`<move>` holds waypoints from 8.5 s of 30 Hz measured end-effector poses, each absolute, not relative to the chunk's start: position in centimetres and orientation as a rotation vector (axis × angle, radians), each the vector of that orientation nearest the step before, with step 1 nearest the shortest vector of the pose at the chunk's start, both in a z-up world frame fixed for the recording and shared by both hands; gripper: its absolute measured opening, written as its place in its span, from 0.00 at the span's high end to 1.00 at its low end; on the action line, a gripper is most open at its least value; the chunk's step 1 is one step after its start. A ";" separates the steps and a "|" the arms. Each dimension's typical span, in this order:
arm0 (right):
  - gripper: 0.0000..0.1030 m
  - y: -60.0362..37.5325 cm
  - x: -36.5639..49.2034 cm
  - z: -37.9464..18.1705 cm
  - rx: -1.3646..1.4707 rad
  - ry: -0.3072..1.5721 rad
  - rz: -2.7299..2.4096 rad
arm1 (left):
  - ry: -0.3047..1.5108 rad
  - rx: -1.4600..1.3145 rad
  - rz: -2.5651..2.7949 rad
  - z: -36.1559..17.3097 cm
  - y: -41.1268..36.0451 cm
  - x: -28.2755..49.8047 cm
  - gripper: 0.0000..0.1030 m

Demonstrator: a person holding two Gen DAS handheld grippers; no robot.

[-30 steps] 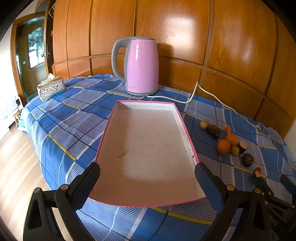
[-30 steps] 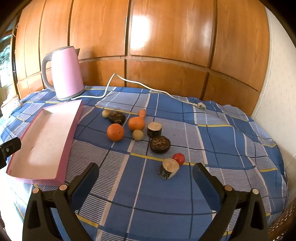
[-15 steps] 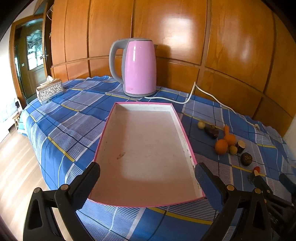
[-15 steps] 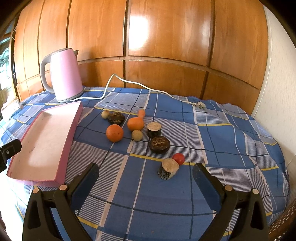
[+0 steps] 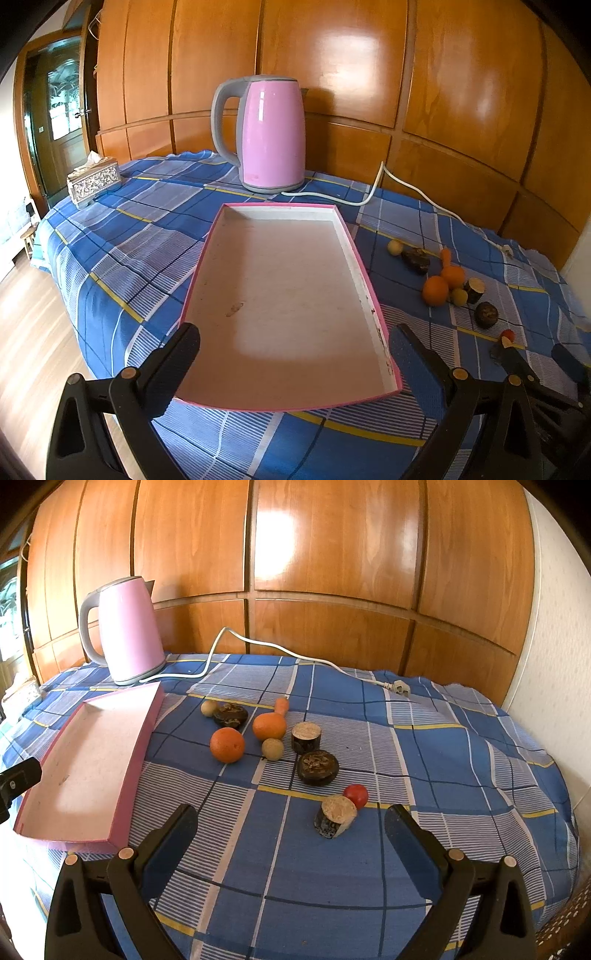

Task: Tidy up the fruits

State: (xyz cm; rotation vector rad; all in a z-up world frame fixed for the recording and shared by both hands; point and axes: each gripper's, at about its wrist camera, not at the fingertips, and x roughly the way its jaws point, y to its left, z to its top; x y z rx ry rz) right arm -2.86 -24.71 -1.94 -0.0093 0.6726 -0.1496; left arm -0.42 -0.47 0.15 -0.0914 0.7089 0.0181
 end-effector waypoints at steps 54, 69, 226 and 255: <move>0.08 -44.7 -3.2 -9.2 0.287 0.829 -0.600 | 0.950 0.269 -0.764 -5.6 -24.9 5.8 0.36; 0.05 -44.3 -3.3 -9.5 0.272 0.799 -0.603 | 0.945 0.113 -0.762 -4.3 -19.7 4.5 0.69; 0.43 -38.3 -1.0 -7.0 0.149 0.833 -0.419 | 0.826 -0.042 -0.255 -0.6 -3.3 3.6 0.01; 0.42 -39.0 -0.2 -7.6 0.137 0.815 -0.382 | 1.158 -0.199 -0.369 -1.8 -10.2 24.1 0.53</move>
